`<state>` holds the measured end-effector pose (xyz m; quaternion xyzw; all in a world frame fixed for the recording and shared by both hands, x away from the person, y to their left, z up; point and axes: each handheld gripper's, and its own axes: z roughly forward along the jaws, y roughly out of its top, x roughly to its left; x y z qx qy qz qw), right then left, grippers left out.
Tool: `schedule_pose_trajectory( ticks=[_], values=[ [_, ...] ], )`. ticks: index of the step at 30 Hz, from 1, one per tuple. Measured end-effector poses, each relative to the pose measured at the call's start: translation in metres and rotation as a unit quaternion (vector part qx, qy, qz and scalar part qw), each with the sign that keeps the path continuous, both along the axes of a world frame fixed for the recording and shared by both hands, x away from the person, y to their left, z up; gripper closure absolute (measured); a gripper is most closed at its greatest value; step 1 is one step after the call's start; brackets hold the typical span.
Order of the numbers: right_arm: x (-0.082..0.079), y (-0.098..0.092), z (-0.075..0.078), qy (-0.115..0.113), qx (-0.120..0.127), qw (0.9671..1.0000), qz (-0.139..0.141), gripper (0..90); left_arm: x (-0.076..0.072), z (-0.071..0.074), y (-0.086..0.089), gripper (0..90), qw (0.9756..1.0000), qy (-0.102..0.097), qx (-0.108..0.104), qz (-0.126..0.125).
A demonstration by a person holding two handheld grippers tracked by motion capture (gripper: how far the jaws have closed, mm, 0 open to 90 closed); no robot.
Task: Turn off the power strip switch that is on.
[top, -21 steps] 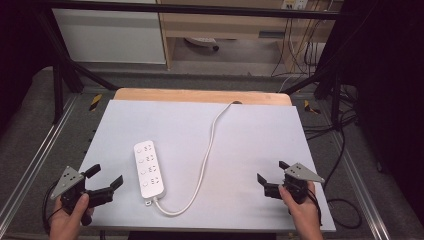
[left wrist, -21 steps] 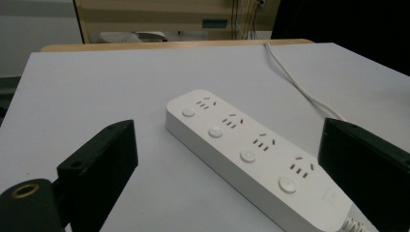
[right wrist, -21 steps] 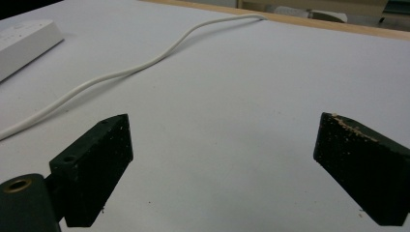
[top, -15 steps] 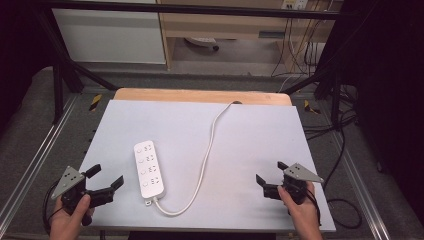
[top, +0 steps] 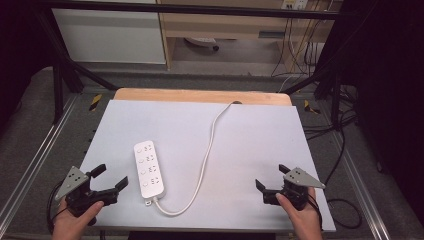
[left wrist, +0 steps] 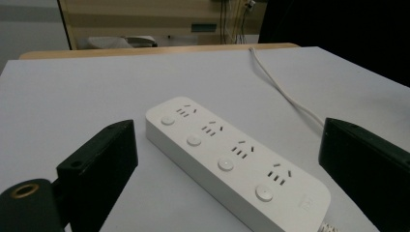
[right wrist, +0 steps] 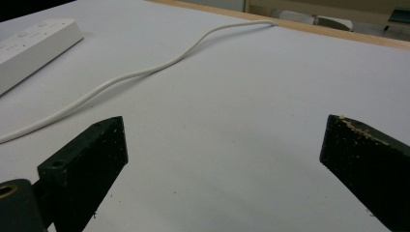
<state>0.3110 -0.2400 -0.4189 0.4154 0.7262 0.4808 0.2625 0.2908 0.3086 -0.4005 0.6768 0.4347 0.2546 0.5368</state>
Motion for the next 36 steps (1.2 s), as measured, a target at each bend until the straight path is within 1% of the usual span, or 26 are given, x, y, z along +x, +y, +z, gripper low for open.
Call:
schedule_pose_trajectory(
  ticks=[4,7,9,11,14,15,16,18,19,20,21,23,25,27,28,29,30,31,34,36],
  values=[
    [0.004,-0.002,-0.002,0.008,0.005,1.0000,-0.003,3.6,-0.001,0.004,-0.004,7.2,1.0000,-0.006,-0.004,-0.006],
    [0.004,-0.002,-0.003,0.010,0.006,0.9999,-0.004,3.7,0.000,0.010,-0.009,7.2,0.9999,-0.010,0.003,-0.007],
    [0.004,-0.002,-0.004,0.012,0.004,0.9999,-0.004,3.7,0.001,0.016,-0.013,7.5,0.9999,-0.011,0.003,-0.007],
    [0.005,-0.002,-0.004,0.012,0.004,0.9999,-0.005,3.7,0.004,0.022,-0.017,7.6,0.9999,-0.015,0.003,-0.007],
    [0.005,-0.002,-0.004,0.011,0.002,0.9999,-0.005,3.7,0.009,0.032,-0.021,8.4,0.9999,-0.015,0.008,0.001],
    [0.006,-0.002,-0.004,0.010,0.001,0.9999,-0.004,3.7,0.011,0.035,-0.023,9.7,0.9999,-0.013,0.011,0.001],
    [0.006,-0.002,-0.004,0.011,-0.003,0.9999,-0.003,3.7,0.013,0.038,-0.025,13.0,0.9998,-0.014,0.012,-0.003],
    [0.005,-0.002,-0.004,0.013,-0.003,0.9999,-0.005,3.7,0.018,0.042,-0.028,11.3,0.9998,-0.013,0.011,-0.007],
    [0.005,-0.002,-0.004,0.013,-0.003,0.9999,-0.005,3.7,0.020,0.043,-0.030,11.3,0.9999,-0.013,0.006,-0.006],
    [0.005,-0.003,-0.004,0.014,-0.005,0.9999,-0.006,3.8,0.022,0.041,-0.032,11.4,0.9999,-0.015,-0.005,0.000],
    [0.005,-0.003,-0.004,0.014,-0.005,0.9999,-0.006,3.8,0.022,0.041,-0.032,11.4,0.9999,-0.015,-0.005,0.000],
    [0.005,-0.004,-0.005,0.015,-0.007,0.9998,-0.008,4.0,0.024,0.038,-0.032,11.5,0.9998,-0.013,-0.014,0.005],
    [0.006,-0.004,-0.005,0.015,-0.007,0.9998,-0.010,4.1,0.024,0.035,-0.031,11.5,0.9999,-0.010,-0.010,0.003],
    [0.007,-0.003,-0.006,0.017,-0.008,0.9998,-0.010,4.1,0.025,0.032,-0.029,12.4,0.9999,-0.006,-0.012,0.006],
    [0.007,-0.003,-0.006,0.017,-0.008,0.9998,-0.010,4.1,0.025,0.031,-0.029,12.4,0.9999,-0.004,-0.010,0.004],
    [0.008,-0.003,-0.006,0.022,-0.011,0.9997,-0.008,4.2,0.026,0.030,-0.029,12.9,1.0000,0.000,-0.004,0.004],
    [0.008,-0.003,-0.006,0.022,-0.011,0.9997,-0.008,4.2,0.027,0.029,-0.029,12.9,1.0000,0.002,0.000,0.007],
    [0.008,-0.002,-0.007,0.028,-0.011,0.9995,-0.007,4.2,0.027,0.028,-0.029,12.9,1.0000,0.004,0.000,0.008],
    [0.008,-0.001,-0.006,0.027,-0.006,0.9996,-0.007,4.2,0.030,0.027,-0.030,13.6,0.9999,0.006,0.005,0.009],
    [0.008,-0.001,-0.006,0.027,-0.008,0.9996,-0.007,4.2,0.031,0.026,-0.030,14.0,0.9999,0.008,0.006,0.009]
  ],
)
